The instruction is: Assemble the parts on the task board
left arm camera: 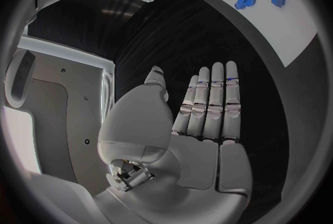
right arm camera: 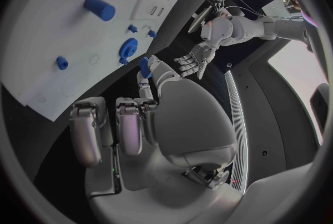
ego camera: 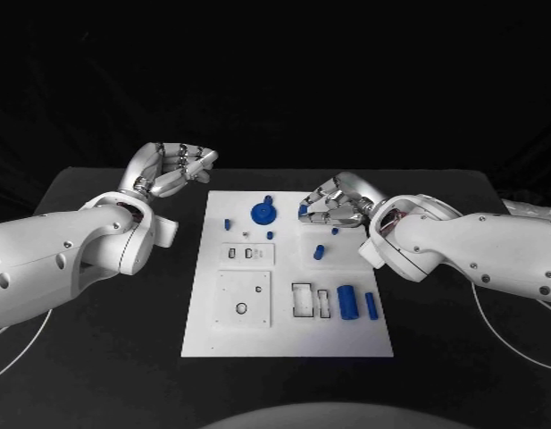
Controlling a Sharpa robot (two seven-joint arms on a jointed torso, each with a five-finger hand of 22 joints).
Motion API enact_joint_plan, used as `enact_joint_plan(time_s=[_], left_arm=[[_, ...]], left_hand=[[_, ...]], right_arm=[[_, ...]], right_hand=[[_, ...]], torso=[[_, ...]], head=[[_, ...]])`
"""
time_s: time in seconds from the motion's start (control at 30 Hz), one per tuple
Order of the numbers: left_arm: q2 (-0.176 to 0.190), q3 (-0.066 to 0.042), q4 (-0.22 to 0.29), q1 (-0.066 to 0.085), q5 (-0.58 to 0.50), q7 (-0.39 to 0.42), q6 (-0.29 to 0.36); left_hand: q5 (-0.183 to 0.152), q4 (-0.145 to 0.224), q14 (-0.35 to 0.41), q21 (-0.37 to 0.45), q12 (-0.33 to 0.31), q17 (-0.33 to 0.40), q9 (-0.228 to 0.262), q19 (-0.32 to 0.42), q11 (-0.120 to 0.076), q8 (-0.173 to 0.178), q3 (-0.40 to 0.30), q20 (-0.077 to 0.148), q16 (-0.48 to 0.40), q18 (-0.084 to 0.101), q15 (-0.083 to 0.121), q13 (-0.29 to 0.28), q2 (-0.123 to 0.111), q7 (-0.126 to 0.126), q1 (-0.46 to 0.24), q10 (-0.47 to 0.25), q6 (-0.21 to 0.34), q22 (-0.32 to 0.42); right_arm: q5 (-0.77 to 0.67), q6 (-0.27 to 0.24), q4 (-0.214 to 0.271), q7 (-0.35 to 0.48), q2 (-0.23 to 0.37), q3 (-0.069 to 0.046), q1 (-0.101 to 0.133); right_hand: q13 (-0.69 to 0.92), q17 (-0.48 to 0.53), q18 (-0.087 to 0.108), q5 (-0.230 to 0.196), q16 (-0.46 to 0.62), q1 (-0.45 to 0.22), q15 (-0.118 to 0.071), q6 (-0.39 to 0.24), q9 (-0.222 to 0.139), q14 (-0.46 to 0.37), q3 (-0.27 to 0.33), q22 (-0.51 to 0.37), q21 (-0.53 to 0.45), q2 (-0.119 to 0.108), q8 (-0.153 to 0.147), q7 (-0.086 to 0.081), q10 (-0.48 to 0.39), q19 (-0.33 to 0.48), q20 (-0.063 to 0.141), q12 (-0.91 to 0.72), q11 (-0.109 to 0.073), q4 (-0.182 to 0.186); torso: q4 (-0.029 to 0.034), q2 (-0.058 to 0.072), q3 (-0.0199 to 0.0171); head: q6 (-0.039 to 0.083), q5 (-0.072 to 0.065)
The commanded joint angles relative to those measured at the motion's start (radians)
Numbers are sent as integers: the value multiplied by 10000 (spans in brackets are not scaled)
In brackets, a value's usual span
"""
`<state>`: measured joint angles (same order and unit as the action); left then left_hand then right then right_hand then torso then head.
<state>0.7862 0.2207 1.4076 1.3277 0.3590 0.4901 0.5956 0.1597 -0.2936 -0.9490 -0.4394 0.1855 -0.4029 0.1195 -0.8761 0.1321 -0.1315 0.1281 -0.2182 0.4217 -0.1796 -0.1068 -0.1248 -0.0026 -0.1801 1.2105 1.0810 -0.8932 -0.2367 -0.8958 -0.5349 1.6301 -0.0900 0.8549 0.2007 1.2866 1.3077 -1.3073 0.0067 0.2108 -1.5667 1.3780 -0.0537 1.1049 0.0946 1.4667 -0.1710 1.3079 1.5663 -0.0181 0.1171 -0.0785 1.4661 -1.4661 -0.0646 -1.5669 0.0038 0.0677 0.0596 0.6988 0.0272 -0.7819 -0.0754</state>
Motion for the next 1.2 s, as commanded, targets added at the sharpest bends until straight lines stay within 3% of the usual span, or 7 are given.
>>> enact_joint_plan(time_s=[0.03, 0.33, 0.6, 1.2], left_arm=[[-26, -6, 18, 6, -26, 122, -122], [-72, -2, -6, 6, -26, 125, -132], [-74, 0, -7, 6, -26, 118, -121], [-91, -1, 16, 8, -26, 99, -113]], left_hand=[[-6, 14, 68, 49, -2, 10, 15, 52, 23, 65, 51, -52, -69, -22, 14, -11, 31, -60, 57, -72, 42, 10], [-6, 14, 68, 49, -2, 10, 15, 52, 23, 65, 51, -52, -69, -22, 14, -11, 31, -60, 57, -72, 42, 10], [-1, 15, 74, 65, -1, 14, 16, 52, 24, 66, 58, -54, -70, -22, 12, -14, 39, -61, 70, -74, 44, 18], [-1, 15, 74, 65, -1, 14, 16, 52, 24, 66, 58, -54, -70, -22, 12, -14, 39, -61, 70, -74, 44, 18]], right_arm=[[-24, 123, 133, -407, -153, 0, -23], [-753, -31, 81, -941, -866, -1, -84], [-1283, -293, -166, -1291, -1480, -2, -204], [-2403, -261, -801, -1841, -2375, -4, -669]], right_hand=[[2631, -2635, -67, -61, -41, -88, 49, 109, 17, 1041, 56, 2629, 45, -17, -18, 41, 1047, -1047, 37, -39, 108, -22], [2631, -2635, -67, -71, -41, -80, 87, 91, -4, 1041, 66, 2629, 45, -37, -67, -14, 1047, -1047, 8, -39, 159, -47], [2631, -2635, -67, -72, -41, -105, 130, 73, -26, 1041, 86, 2629, 45, -60, -118, -82, 1047, -1047, -25, -39, 216, -54], [2631, -2635, -67, 125, -41, -79, 235, 128, -60, 1041, 44, 2629, 45, -42, -194, -195, 1047, -1047, -120, -39, 331, -118]], torso=[[-1, -5, 3], [22, -4, 9], [5, 11, 6], [-14, 17, -6]], head=[[-32, 111], [-84, 198], [-120, 268], [-250, 301]])
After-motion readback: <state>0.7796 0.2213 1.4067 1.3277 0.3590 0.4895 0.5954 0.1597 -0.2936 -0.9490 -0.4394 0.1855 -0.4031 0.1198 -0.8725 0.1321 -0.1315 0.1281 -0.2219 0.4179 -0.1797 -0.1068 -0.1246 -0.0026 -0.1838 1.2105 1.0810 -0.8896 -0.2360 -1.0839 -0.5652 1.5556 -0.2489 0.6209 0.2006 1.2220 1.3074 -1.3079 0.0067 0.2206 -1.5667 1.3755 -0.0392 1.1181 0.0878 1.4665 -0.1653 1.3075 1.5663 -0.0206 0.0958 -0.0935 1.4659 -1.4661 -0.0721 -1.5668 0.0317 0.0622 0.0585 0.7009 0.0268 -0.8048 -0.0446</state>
